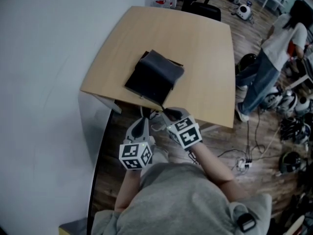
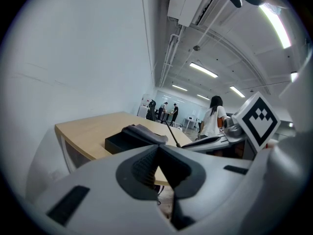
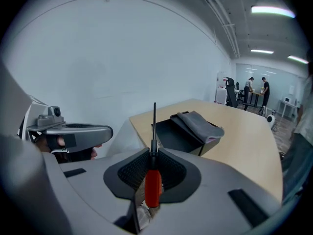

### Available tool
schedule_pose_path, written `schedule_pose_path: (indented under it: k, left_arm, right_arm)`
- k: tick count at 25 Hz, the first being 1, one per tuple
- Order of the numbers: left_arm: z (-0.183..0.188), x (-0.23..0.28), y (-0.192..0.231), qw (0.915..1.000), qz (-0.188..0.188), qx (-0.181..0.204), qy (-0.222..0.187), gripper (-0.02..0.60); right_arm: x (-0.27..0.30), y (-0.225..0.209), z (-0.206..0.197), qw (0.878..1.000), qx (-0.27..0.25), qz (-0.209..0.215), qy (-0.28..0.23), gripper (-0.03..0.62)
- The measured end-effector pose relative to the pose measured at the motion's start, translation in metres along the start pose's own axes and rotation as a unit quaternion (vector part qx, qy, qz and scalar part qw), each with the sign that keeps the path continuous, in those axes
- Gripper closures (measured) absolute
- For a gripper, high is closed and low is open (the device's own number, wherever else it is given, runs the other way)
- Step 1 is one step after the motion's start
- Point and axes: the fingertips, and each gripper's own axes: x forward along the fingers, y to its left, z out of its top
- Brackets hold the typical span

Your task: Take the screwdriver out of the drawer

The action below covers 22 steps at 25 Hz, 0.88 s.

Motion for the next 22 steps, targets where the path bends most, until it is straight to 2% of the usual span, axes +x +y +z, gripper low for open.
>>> schedule_pose_path:
  k: [14, 22]
  left_arm:
    - [-0.041, -0.048, -0.065, 0.9998, 0.012, 0.008, -0.009, 0.581]
    - [-0.06, -0.075, -0.085, 0.9997, 0.017, 0.006, -0.013, 0.581]
  right_arm:
    - [-0.083, 0.015, -0.05, 0.999, 0.006, -0.002, -0.043, 0.539]
    - [-0.113, 0.03, -0.08, 0.998, 0.009, -0.002, -0.055, 0.539]
